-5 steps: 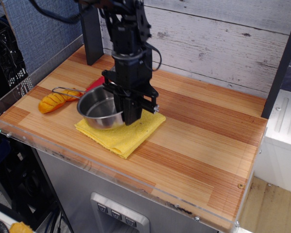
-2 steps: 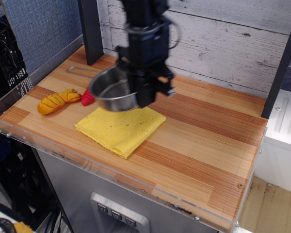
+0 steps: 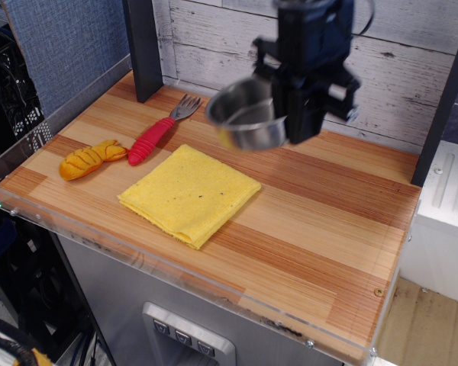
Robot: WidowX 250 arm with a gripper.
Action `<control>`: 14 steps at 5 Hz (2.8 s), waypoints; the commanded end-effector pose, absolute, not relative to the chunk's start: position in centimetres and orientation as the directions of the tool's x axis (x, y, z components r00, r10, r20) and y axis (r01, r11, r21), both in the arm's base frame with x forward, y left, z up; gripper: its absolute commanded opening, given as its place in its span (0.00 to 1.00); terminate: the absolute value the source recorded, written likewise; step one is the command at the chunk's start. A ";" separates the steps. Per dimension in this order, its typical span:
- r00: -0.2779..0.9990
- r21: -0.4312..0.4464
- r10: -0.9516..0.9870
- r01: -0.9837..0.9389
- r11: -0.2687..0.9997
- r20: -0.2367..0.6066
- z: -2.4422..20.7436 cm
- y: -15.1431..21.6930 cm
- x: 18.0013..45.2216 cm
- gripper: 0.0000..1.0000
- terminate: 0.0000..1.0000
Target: Put the metal pot behind the yellow cloth
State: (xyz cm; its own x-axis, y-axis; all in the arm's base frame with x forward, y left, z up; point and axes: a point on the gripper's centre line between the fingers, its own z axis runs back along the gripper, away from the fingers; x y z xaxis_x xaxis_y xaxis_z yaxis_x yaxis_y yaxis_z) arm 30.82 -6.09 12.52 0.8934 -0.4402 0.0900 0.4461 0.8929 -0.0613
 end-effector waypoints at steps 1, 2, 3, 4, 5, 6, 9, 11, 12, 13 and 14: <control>0.866 -0.073 -0.486 0.496 0.865 0.118 14.4 -7.2 30.8 0.00 0.00; 0.868 -0.075 -0.494 0.497 0.865 0.051 14.6 -7.0 30.5 0.00 0.00; 0.840 -0.039 -0.542 0.540 0.841 -0.028 14.7 -6.5 30.3 0.00 0.00; 0.786 -0.022 -0.616 0.616 0.788 -0.045 14.7 -6.2 30.3 0.00 0.00; 0.740 0.000 -0.669 0.671 0.742 -0.077 14.8 -5.9 30.3 0.00 0.00; 0.667 0.033 -0.722 0.738 0.674 -0.182 9.8 -7.2 35.4 0.00 0.00; 0.662 0.030 -0.734 0.745 0.666 -0.153 -5.1 -12.7 37.9 0.00 0.00; 0.688 0.037 -0.708 0.721 0.692 -0.158 -4.2 -14.8 37.4 1.00 0.00; 0.759 0.044 -0.649 0.651 0.758 -0.055 -1.0 -10.2 36.3 1.00 0.00; 0.819 0.030 -0.572 0.571 0.820 0.045 2.5 -5.5 35.9 1.00 0.00; 0.845 0.041 -0.521 0.520 0.853 0.121 5.5 -3.7 35.4 1.00 0.00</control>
